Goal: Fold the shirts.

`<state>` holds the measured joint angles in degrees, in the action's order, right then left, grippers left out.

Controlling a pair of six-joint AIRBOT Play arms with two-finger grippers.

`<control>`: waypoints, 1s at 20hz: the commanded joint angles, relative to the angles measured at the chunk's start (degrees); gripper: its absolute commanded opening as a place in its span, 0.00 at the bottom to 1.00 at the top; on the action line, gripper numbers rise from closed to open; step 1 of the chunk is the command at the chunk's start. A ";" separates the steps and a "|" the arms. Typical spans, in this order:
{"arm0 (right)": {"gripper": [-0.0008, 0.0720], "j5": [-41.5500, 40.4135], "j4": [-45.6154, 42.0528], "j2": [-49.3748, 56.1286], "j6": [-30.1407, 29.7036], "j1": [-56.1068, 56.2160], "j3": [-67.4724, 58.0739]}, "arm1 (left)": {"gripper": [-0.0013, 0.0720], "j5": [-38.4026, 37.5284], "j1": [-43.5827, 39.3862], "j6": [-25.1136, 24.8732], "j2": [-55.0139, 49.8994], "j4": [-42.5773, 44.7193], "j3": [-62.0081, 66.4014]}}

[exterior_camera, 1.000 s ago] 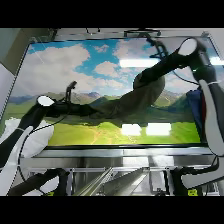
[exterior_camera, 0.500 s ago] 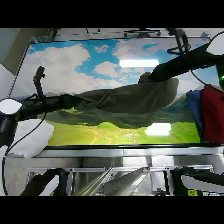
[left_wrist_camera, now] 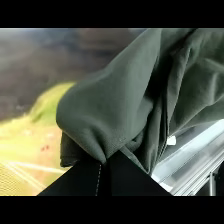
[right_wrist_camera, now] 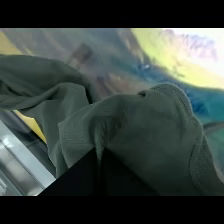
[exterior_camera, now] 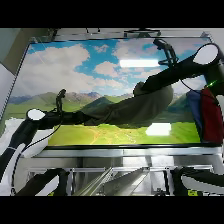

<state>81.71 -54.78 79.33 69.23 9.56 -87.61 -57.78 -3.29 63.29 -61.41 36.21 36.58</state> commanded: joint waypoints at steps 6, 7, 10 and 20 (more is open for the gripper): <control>0.04 -7.58 -8.59 -7.10 -3.45 0.59 19.93 | 0.04 1.09 -3.82 -0.92 -0.48 -0.17 -1.79; 0.04 -10.27 -8.76 -8.96 -3.28 0.55 23.08 | 0.04 1.03 -3.82 -0.92 0.39 -0.15 -1.79; 0.35 -12.79 -8.70 -9.31 -3.32 0.52 27.80 | 0.04 1.31 -3.82 -0.90 2.38 -0.22 -1.79; 0.89 -12.26 -8.39 3.17 -5.42 0.66 19.74 | 0.04 0.96 -3.82 -1.81 1.81 0.20 -1.79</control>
<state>67.66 -63.42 79.07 63.79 10.13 -65.84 -56.71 -7.07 61.80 -59.05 36.14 34.81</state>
